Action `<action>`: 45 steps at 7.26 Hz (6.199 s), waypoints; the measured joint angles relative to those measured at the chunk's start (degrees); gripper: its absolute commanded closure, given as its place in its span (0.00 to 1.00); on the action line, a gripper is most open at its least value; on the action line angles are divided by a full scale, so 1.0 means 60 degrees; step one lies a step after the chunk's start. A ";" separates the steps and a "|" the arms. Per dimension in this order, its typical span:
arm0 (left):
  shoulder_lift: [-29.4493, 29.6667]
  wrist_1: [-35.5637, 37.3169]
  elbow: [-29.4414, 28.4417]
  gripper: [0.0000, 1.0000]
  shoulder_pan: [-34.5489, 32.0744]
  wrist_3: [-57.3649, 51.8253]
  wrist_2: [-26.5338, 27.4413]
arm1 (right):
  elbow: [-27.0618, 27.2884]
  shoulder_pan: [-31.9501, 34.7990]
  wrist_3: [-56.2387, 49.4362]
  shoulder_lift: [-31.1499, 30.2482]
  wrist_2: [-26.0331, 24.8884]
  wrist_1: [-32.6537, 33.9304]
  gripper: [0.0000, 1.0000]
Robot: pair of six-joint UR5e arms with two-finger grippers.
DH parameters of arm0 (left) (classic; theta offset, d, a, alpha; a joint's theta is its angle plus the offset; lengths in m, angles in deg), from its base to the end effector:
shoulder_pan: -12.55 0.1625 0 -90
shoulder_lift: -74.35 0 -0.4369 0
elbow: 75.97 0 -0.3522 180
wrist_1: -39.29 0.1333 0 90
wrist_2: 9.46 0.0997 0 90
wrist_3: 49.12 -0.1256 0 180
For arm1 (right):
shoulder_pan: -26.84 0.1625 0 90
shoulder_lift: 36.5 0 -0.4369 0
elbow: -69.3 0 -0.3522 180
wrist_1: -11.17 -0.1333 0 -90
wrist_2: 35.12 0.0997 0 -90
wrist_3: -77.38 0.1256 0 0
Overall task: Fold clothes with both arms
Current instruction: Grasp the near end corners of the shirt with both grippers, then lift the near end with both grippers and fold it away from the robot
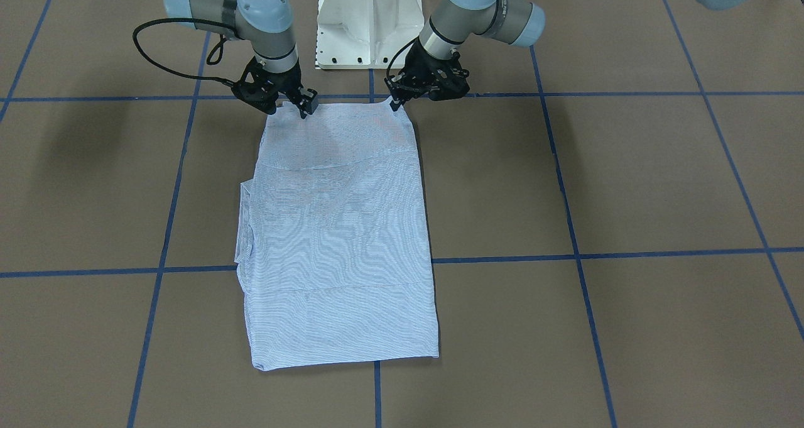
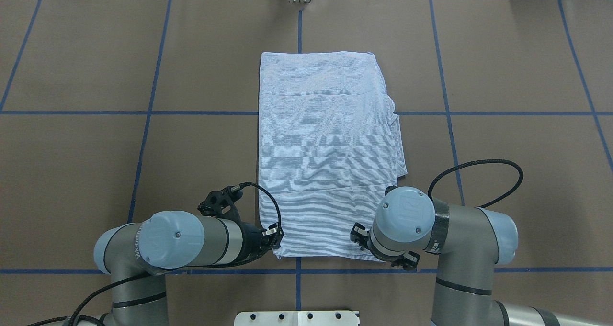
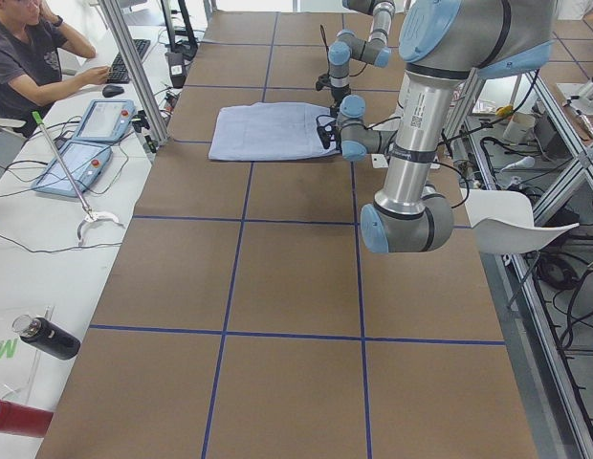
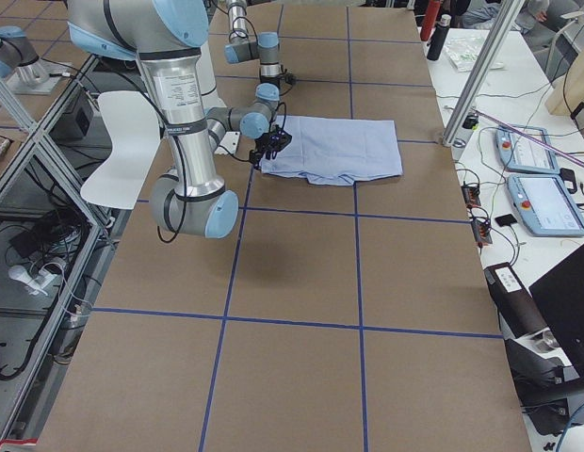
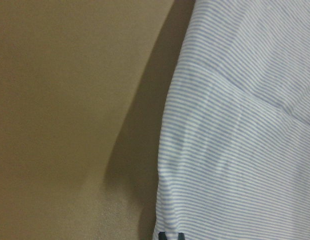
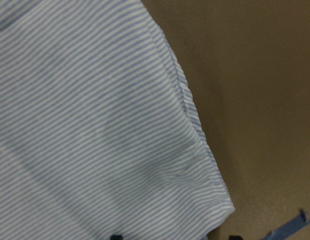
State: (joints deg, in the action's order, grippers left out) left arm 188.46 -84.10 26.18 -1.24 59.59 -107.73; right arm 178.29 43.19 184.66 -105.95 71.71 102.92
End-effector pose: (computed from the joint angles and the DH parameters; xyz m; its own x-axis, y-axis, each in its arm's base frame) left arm 0.5685 -0.2582 0.3027 0.2862 -0.3971 -0.8720 0.2077 0.9141 -0.3481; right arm -0.5268 -0.2556 0.3813 0.6946 0.5001 0.5171 -0.3200 0.8586 -0.4005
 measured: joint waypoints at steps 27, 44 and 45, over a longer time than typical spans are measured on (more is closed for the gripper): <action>-0.0041 0.0019 0.0460 1.00 -0.0034 0.0000 0.0001 | 0.0607 0.0200 0.0620 0.0059 0.0045 0.0118 1.00; 0.0375 0.4281 0.3744 1.00 -0.1535 -0.1193 -0.1497 | 0.1974 0.2604 0.0521 0.0735 0.3620 0.0067 1.00; 0.0526 0.3741 0.3086 1.00 -0.1917 -0.1270 -0.1504 | 0.1459 0.2776 0.0434 0.1018 0.3576 0.0044 1.00</action>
State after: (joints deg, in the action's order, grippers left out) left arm 191.61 -61.66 44.70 -12.75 51.98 -116.75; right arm 187.05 59.84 187.27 -99.84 93.17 103.19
